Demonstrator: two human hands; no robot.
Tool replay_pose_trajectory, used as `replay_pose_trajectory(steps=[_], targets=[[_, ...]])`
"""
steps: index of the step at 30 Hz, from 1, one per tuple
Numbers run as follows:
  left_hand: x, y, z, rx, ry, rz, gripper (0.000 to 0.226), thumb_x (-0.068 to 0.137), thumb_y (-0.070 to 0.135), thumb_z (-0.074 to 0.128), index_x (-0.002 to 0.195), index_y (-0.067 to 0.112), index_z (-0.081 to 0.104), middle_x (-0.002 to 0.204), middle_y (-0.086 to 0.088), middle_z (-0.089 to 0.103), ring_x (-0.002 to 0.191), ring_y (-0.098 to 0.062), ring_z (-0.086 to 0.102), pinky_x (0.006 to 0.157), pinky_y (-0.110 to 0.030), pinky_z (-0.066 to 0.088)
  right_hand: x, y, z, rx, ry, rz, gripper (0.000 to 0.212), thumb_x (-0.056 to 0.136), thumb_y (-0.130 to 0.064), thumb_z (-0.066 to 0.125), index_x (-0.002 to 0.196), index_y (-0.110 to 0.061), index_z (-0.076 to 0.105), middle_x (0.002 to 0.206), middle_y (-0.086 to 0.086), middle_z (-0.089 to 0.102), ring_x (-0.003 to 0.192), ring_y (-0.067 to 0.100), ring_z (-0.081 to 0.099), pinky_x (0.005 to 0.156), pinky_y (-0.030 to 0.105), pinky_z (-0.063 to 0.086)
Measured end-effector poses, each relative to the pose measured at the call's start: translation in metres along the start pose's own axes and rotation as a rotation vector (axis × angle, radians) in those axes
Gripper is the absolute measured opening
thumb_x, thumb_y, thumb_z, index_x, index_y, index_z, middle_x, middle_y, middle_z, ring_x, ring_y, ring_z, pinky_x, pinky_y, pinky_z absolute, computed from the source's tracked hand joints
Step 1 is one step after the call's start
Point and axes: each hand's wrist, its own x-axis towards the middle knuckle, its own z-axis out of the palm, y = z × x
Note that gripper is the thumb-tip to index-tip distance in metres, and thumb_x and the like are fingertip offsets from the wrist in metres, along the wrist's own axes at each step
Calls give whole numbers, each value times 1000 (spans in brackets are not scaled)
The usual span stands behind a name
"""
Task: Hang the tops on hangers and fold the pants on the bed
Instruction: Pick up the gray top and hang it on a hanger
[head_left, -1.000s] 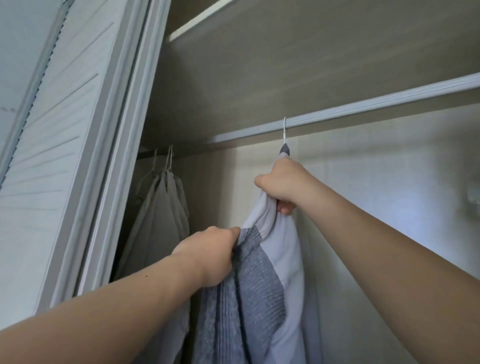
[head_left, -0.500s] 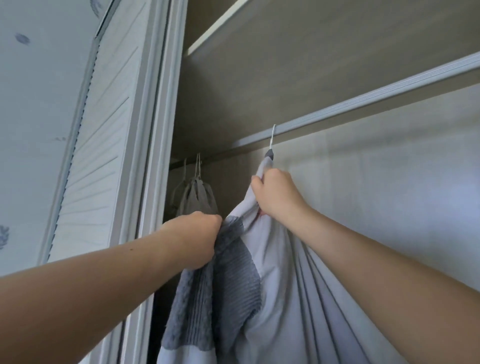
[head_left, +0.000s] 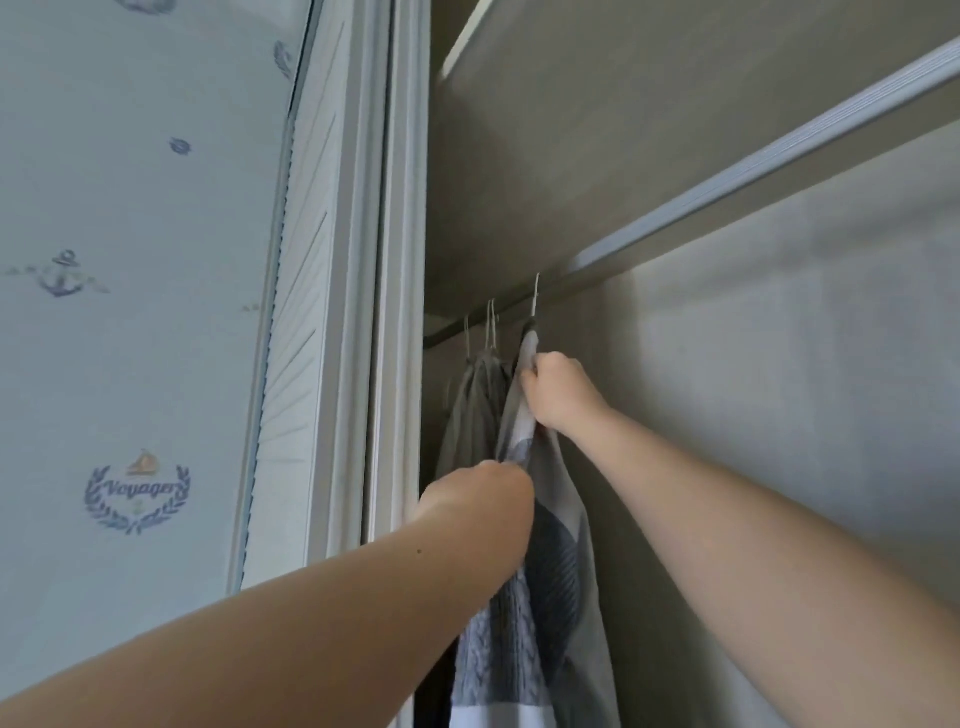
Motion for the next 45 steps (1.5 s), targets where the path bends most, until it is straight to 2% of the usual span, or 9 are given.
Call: replay_pose_trajectory(steps=[5, 10, 13, 17, 21, 26, 29, 34, 45], targets=[[28, -6, 4, -21, -49, -79, 28, 107, 12, 40, 130, 4, 54, 112, -10, 59, 88, -21, 51, 73, -31, 42, 25, 6, 20, 50, -109, 62, 41, 106, -27, 40, 126, 3, 59, 124, 27, 62, 110, 41, 63, 90, 44, 53], [45, -12, 10, 69, -90, -172, 31, 108, 14, 35, 130, 5, 56, 117, -10, 58, 111, -28, 60, 76, -31, 39, 42, 6, 38, 66, -203, 92, 45, 107, -27, 38, 137, 5, 50, 133, 27, 57, 116, 41, 61, 100, 49, 50], [46, -10, 14, 59, -122, -131, 24, 105, 11, 42, 123, 7, 57, 86, -1, 48, 74, -20, 51, 73, -34, 42, 41, 16, 43, 83, -194, 69, 46, 107, -33, 40, 136, 1, 53, 130, 25, 59, 113, 40, 63, 97, 48, 53], [35, -3, 16, 153, -30, -17, 18, 98, 13, 55, 117, 12, 56, 76, 1, 42, 64, -17, 43, 68, -38, 42, 29, 36, 37, 177, -150, -35, 57, 103, -51, 43, 147, -16, 50, 144, 16, 54, 125, 34, 56, 96, 32, 46], [11, 5, 19, 376, 89, 74, 30, 97, 30, 54, 123, 16, 54, 108, -7, 61, 101, -28, 54, 89, -43, 39, 5, 51, 23, 32, -110, -182, 65, 100, -64, 25, 158, -33, 20, 162, 7, 30, 146, 33, 30, 114, 49, 32], [-35, -8, 15, 510, 262, 161, 59, 101, 55, 35, 145, 18, 41, 158, -12, 34, 150, -37, 13, 119, -60, -7, -46, 55, 8, -182, -24, -219, 69, 93, -74, 11, 155, -46, -1, 168, -10, 1, 154, 22, -2, 119, 56, 10], [-75, -30, 15, 478, 334, 155, 68, 99, 63, 25, 151, 22, 34, 167, -11, 17, 155, -35, -8, 120, -60, -13, -86, 43, 0, -217, -1, -258, 68, 95, -73, 11, 155, -47, -5, 167, -14, -8, 153, 18, -10, 120, 56, 3], [-152, -71, 16, 352, 428, 131, 68, 98, 61, 32, 148, 19, 50, 162, -13, 32, 153, -40, 15, 119, -65, 20, -162, 0, -4, -245, -40, -357, 72, 87, -78, 0, 153, -49, -12, 167, -14, -13, 153, 16, -16, 121, 55, -4], [-407, -181, 27, 311, 284, -238, 74, 96, 65, 29, 157, 24, 33, 167, -7, 18, 155, -36, 4, 122, -57, 1, -354, -152, 9, -144, -246, -588, 74, 91, -76, 3, 156, -42, -13, 167, -10, -15, 153, 21, -17, 119, 55, -9]])
